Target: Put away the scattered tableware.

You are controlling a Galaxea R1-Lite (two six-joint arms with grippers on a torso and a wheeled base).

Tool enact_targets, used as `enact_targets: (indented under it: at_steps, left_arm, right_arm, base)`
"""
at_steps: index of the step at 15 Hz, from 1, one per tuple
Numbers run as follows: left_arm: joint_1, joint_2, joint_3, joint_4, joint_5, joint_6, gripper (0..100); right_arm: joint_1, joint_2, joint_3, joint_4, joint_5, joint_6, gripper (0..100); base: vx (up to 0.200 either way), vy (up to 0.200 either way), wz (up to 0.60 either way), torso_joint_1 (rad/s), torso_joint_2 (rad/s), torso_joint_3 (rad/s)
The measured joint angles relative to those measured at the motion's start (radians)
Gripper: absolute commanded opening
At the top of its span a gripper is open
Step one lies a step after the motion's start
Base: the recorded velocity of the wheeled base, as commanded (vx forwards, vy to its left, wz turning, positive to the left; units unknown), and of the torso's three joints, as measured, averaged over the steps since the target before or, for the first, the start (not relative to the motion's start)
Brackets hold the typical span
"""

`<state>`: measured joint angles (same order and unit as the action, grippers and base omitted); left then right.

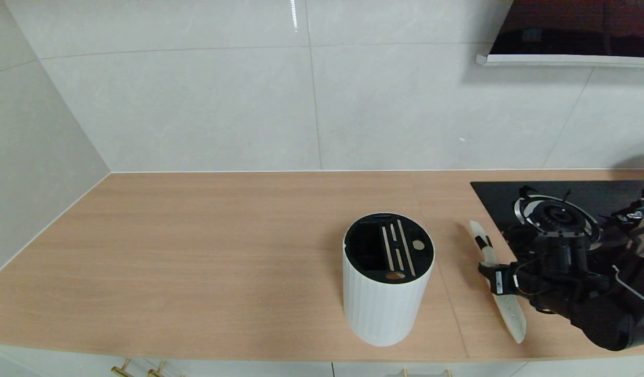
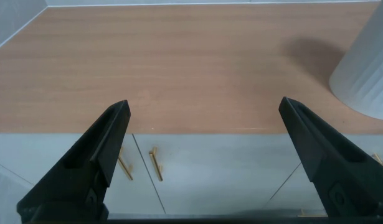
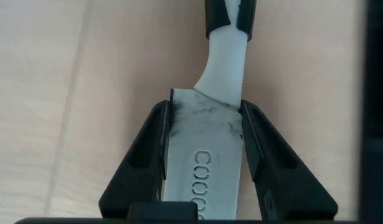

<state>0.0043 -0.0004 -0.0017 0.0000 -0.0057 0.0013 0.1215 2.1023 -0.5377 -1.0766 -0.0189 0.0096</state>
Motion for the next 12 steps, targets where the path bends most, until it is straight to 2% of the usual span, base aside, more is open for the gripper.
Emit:
enact_targets:
  at_steps: [2,5,8,12]
  left_arm:
    - [0.000,0.000,-0.002,-0.003,-0.002,-0.002,100]
    - [-0.002,0.008,-0.092,0.015,-0.060,-0.014,100]
    - [-0.006,0.143,-0.274,0.053,-0.160,-0.017,100]
    - [-0.011,0.511,-0.562,0.071,-0.285,-0.024,100]
  right_arm:
    - [-0.007,-0.087,0.000,0.049,0.002,0.007,0]
    - [-0.009,-0.251,-0.029,0.189,0.019,0.018,0]
    - [0.013,-0.389,-0.165,0.324,0.050,0.019,0]
    - [0.091,-0.487,-0.265,0.356,0.084,0.018,0]
  base:
    - [0.000,0.000,0.00,0.000,0.00,0.000]
    - [0.000,0.000,0.00,0.000,0.00,0.000]
    - [0.000,0.000,0.00,0.000,0.00,0.000]
    - [0.000,0.000,0.00,0.000,0.00,0.000]
